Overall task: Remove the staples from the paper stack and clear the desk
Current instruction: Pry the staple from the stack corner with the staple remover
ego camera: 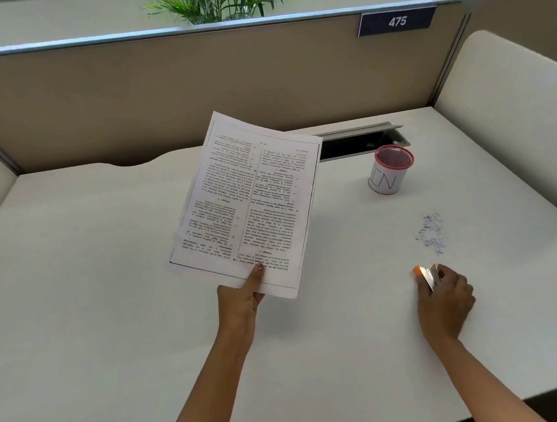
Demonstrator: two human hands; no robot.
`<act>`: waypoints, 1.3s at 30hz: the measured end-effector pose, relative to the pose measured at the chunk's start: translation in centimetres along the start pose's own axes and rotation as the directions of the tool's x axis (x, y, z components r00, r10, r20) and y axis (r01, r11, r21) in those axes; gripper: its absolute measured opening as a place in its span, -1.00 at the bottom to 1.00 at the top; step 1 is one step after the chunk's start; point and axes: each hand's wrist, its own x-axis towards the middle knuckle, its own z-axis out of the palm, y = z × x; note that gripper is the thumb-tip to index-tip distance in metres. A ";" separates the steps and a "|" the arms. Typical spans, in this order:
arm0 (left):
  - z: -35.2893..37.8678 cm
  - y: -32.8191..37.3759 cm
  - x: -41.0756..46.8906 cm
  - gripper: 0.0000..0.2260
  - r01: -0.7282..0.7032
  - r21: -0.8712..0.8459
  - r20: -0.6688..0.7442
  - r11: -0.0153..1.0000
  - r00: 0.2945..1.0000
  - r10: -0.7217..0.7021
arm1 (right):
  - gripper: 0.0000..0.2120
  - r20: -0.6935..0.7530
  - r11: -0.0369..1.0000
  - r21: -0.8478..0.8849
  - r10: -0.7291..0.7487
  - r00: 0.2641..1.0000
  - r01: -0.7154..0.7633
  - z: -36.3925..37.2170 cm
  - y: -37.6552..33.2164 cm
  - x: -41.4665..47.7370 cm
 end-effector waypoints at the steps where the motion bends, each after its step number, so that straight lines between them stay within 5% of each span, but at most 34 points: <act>1: 0.0 0.0 0.0 -0.52 0.003 -0.001 -0.006 1.000 1.000 -0.003 | -0.64 0.017 0.999 0.040 0.022 1.000 -0.023 -0.1 -0.3 0.2; 6: -0.5 0.3 -0.4 -0.48 -0.014 0.001 -0.031 1.000 0.999 0.014 | -0.74 0.124 0.879 0.415 0.202 0.972 -0.236 -1.5 -2.5 -0.7; 9: -0.9 0.8 -0.6 -0.48 -0.028 -0.015 -0.047 1.000 0.999 0.027 | -0.74 0.385 0.581 0.624 0.353 0.853 -0.523 -3.2 -4.6 -1.9; 12: -1.3 1.2 -0.9 -0.48 -0.051 -0.014 -0.069 0.999 0.996 0.049 | -0.80 0.644 0.274 0.673 0.240 0.726 -0.687 -5.2 -6.7 -3.7; 18: -1.6 1.3 -1.8 -0.63 -0.095 0.018 -0.117 0.995 0.988 0.097 | -0.82 0.861 0.039 0.509 0.000 0.509 -0.860 -6.8 -9.9 -6.8; 23: -1.9 1.7 -2.4 -0.68 -0.104 0.018 -0.100 0.994 0.989 0.106 | -0.82 0.881 0.154 0.471 -0.126 0.455 -0.869 -7.9 -12.1 -8.0; 27: -1.7 2.5 -2.9 -0.62 -0.137 0.002 -0.085 0.991 0.987 0.137 | -0.69 0.833 0.526 0.539 -0.219 0.508 -0.658 -8.9 -13.5 -8.5; 31: -1.3 3.1 -3.3 -0.55 -0.175 -0.015 -0.078 0.984 0.982 0.174 | -0.70 0.854 0.765 0.472 -0.274 0.443 -0.437 -9.6 -15.4 -9.3; 39: -1.0 3.4 -4.5 -0.48 -0.218 0.052 -0.091 0.974 0.971 0.223 | -0.77 0.874 0.838 0.472 -0.403 0.271 -0.273 -10.3 -17.9 -9.5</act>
